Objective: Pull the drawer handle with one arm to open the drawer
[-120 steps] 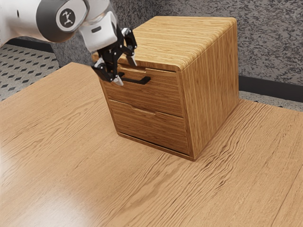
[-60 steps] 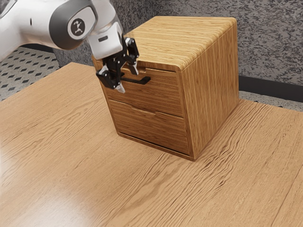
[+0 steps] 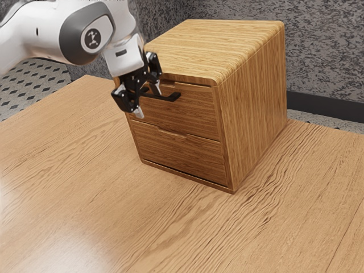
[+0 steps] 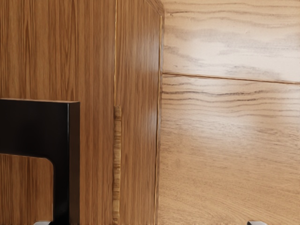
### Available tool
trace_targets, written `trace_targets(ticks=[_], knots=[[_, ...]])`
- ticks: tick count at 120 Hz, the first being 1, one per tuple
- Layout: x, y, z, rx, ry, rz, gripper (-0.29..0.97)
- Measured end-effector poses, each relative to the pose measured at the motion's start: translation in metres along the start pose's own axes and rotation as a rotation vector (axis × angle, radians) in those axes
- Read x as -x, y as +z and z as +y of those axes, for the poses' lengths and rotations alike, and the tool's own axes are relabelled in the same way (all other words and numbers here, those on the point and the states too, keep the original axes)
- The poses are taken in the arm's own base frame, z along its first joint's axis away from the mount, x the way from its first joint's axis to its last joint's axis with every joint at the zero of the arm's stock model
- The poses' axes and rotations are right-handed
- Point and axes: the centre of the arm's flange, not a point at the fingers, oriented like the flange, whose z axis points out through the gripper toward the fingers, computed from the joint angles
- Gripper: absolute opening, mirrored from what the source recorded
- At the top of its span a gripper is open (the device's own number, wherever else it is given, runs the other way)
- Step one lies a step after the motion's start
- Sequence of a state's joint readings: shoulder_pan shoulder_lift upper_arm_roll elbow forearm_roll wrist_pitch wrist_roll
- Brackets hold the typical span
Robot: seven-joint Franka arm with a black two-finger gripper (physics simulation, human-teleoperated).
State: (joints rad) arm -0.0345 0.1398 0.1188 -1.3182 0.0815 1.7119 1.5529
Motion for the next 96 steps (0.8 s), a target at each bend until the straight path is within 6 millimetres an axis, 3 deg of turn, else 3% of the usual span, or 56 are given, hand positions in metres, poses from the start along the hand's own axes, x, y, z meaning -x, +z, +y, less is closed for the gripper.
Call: trace_targets(ticks=[36,53,96], knots=[[0.003,0.009,0.003,0.02,-0.006,-0.001,0.48],[0.009,0.005,0.005,0.018,-0.014,-0.003,0.42],[0.022,-0.001,0.018,0.032,-0.034,-0.005,0.46]])
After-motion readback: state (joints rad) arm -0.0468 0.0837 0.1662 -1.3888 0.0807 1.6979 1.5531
